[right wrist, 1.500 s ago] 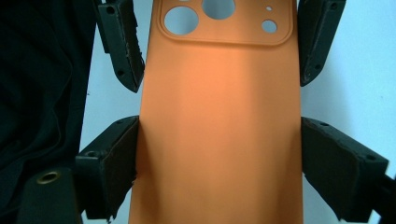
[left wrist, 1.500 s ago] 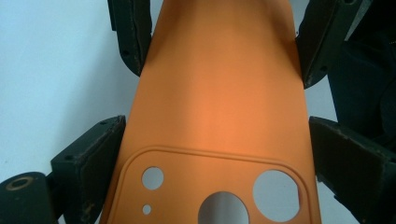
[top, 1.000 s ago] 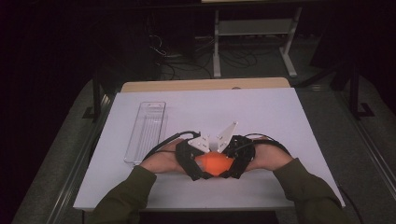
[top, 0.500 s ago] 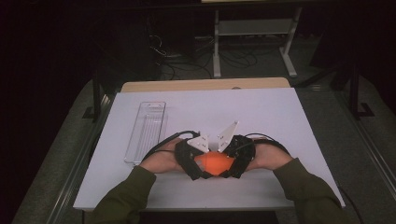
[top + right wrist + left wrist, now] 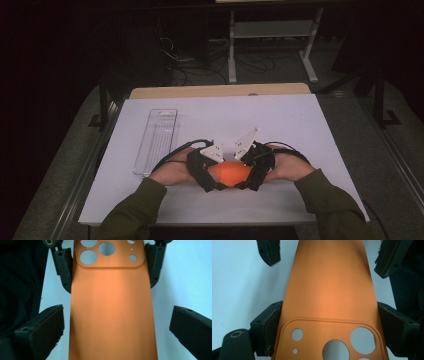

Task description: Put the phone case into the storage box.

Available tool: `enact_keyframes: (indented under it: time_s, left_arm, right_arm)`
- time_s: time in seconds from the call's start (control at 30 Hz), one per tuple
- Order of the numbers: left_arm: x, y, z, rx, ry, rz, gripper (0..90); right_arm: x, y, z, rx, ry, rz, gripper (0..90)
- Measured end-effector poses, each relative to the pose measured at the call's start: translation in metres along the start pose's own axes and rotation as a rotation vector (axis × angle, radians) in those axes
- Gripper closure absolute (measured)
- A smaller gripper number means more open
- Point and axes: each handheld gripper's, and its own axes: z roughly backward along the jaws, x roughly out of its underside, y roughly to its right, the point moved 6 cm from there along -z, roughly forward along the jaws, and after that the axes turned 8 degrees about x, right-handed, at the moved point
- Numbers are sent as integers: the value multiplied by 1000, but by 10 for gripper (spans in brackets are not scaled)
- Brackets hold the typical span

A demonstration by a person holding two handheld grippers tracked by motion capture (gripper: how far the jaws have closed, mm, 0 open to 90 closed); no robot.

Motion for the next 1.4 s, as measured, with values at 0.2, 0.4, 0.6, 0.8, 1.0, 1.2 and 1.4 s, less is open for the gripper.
enact_keyframes:
  time_s: [0.2,0.4,0.6,0.8,1.0,1.2,1.4]
  left_arm:
    - [1,-4,0,-37,0,34,149]
    - [2,-7,2,-70,14,89,149]
    - [4,-10,1,-98,1,131,148]
    - [5,-12,-1,-132,0,173,149]
    - [6,-15,0,-148,0,214,149]
    - [8,-19,1,-157,-12,228,149]
    - [8,-24,2,-189,-1,250,149]
  right_arm:
    - [1,5,4,24,17,-26,0]
    - [5,12,7,53,26,-54,0]
    - [7,18,13,74,47,-81,0]
    - [11,21,15,94,43,-103,0]
    - [15,24,17,110,35,-131,0]
    - [19,28,21,138,47,-155,0]
    - [25,31,23,166,48,-230,0]
